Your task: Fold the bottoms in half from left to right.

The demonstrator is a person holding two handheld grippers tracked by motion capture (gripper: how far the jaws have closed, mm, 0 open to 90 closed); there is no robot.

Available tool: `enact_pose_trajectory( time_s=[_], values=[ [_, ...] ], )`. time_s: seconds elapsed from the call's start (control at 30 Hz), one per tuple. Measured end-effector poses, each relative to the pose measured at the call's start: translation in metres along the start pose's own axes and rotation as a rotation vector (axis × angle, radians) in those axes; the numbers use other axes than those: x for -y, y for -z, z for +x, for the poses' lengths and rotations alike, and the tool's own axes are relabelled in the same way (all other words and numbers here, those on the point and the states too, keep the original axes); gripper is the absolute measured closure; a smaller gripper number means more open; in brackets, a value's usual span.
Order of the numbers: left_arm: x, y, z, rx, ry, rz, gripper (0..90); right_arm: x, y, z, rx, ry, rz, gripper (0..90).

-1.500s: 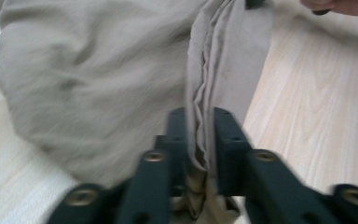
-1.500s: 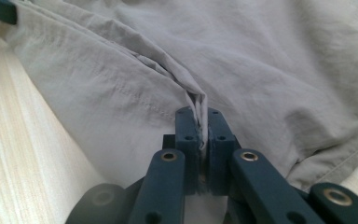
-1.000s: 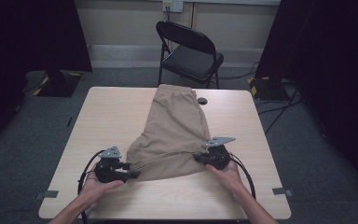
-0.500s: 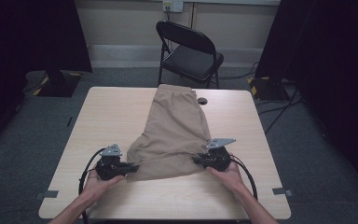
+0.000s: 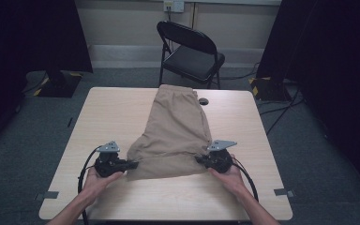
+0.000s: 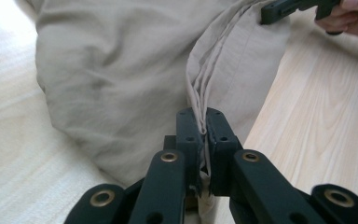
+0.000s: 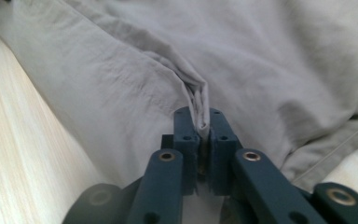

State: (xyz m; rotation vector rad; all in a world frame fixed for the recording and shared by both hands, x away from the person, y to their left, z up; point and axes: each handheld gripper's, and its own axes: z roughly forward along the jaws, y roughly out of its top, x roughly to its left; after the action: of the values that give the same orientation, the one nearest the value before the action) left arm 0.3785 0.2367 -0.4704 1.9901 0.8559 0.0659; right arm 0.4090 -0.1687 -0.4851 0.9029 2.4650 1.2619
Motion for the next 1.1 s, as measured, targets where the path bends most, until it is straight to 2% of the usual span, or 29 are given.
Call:
enact_pose_trajectory(
  time_s=[0.1, 0.2, 0.27, 0.43, 0.5, 0.73, 0.93, 1.1],
  values=[
    [-0.001, 0.005, 0.001, 0.007, 0.02, -0.034, 86.0, -0.003, 0.005, -0.001, -0.02, -0.023, -0.025, 86.0],
    [-0.002, 0.004, 0.0, -0.006, 0.028, -0.027, 86.3, -0.005, 0.01, 0.0, -0.027, -0.037, -0.041, 86.2],
    [-0.003, 0.005, 0.0, 0.002, 0.038, -0.039, 86.3, -0.007, 0.013, 0.001, -0.027, -0.041, -0.054, 86.1],
    [-0.007, 0.011, -0.002, 0.01, 0.019, -0.089, 86.3, -0.011, 0.025, 0.003, -0.031, -0.043, -0.088, 86.2],
    [-0.008, 0.014, -0.005, 0.011, -0.004, -0.095, 86.3, -0.012, 0.03, 0.005, -0.033, -0.042, -0.102, 86.2],
    [-0.012, 0.018, -0.011, 0.005, -0.042, -0.111, 86.2, -0.014, 0.038, 0.009, -0.024, -0.037, -0.123, 86.2],
    [-0.017, 0.021, -0.014, 0.0, -0.036, -0.143, 86.3, -0.02, 0.046, 0.009, -0.024, -0.055, -0.164, 86.2],
    [-0.019, 0.027, -0.017, 0.019, -0.039, -0.174, 86.3, -0.025, 0.054, 0.011, -0.031, -0.06, -0.199, 86.3]
  ],
)
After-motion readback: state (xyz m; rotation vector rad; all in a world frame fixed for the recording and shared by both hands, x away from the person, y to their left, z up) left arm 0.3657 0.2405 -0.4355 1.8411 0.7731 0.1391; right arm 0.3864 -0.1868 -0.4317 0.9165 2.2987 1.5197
